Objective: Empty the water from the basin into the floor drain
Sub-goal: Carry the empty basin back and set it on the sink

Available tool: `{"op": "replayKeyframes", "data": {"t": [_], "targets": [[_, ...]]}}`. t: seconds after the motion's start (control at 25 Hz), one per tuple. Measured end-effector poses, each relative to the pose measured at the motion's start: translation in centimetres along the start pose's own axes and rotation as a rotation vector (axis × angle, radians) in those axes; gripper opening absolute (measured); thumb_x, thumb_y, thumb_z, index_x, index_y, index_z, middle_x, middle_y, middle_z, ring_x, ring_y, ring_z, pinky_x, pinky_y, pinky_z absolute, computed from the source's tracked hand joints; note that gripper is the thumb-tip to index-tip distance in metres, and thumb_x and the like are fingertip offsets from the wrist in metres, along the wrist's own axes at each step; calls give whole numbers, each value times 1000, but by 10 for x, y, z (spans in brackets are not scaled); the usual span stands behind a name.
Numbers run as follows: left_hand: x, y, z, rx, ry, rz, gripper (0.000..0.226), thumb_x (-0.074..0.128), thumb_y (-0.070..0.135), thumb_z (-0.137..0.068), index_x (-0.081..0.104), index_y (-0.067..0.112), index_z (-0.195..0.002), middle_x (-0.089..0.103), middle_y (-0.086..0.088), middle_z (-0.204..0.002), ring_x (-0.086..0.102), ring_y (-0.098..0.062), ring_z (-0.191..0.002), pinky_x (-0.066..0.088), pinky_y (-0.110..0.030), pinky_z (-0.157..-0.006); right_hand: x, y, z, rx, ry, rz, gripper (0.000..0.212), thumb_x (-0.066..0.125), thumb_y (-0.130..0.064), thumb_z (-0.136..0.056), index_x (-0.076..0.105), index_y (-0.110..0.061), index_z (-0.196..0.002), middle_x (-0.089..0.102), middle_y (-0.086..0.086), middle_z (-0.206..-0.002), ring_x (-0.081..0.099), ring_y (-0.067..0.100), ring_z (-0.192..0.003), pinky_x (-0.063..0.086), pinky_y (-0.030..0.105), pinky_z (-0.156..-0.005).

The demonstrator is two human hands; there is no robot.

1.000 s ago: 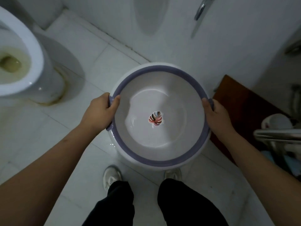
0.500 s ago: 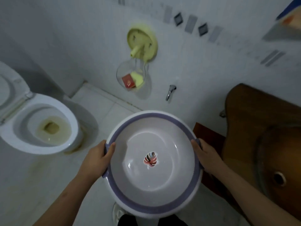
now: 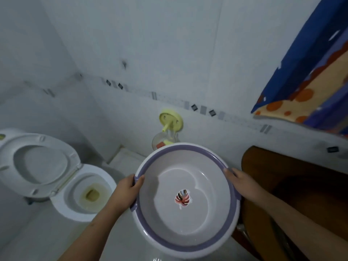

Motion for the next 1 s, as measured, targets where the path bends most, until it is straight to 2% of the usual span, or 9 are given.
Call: {"op": "replayKeyframes", "data": {"t": [0.08,0.2,0.28,0.4,0.52,0.72,1.0], "targets": [[-13,27,-7,8,-32,-8,39,49,48,-97,61,18,-74,67,3,-70,62,-13,-67,42,-25,-56,-22,-24,12,-14,2,33,53,41,-51,-96,65,-4,-103,71,18,-95,68,30,-92,53,44,-88],[-27,68,-14,28,-72,-19,46,50,46,-98,65,6,-80,69,-8,-74,63,-23,-70,46,-30,-60,-56,-54,27,-53,52,70,61,41,-52,-96,62,3,-112,66,27,-108,64,38,-100,47,53,-95],[-38,95,-18,51,-71,-40,46,51,44,-98,64,6,-75,66,-8,-70,61,-22,-66,45,-30,-58,-78,-67,36,-59,100,66,60,41,-54,-96,66,-1,-110,69,21,-105,65,33,-98,48,51,-95],[-48,127,-24,83,-95,-62,42,50,43,-98,56,14,-68,60,-1,-64,55,-14,-58,38,-26,-49,-100,-78,44,-51,135,70,57,40,-54,-96,69,-6,-104,73,12,-99,67,27,-93,50,47,-93],[-48,147,-27,106,-101,-35,39,50,43,-98,55,19,-68,60,0,-66,57,-14,-60,38,-26,-49,-119,-82,49,-55,186,74,53,39,-54,-96,70,-11,-102,73,8,-96,67,23,-92,51,43,-93],[-37,178,-30,154,-119,-4,41,52,37,-99,50,15,-64,56,-4,-60,53,-20,-57,39,-28,-51,-140,-77,62,-75,224,11,42,41,-51,-97,71,-22,-102,74,-3,-95,68,15,-92,52,33,-87],[8,218,-38,211,-174,-89,44,52,40,-98,58,4,-72,65,-13,-68,58,-26,-61,40,-31,-54,-178,-30,77,15,248,-26,51,42,-54,-95,70,-12,-104,74,6,-98,68,20,-92,52,40,-90]]}}
Point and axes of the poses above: each hand's wrist, its own z-axis away from the middle knuckle, its own x-axis out of the palm, y = z × x, the point moved 9 cm from there along -z, towards the middle knuckle
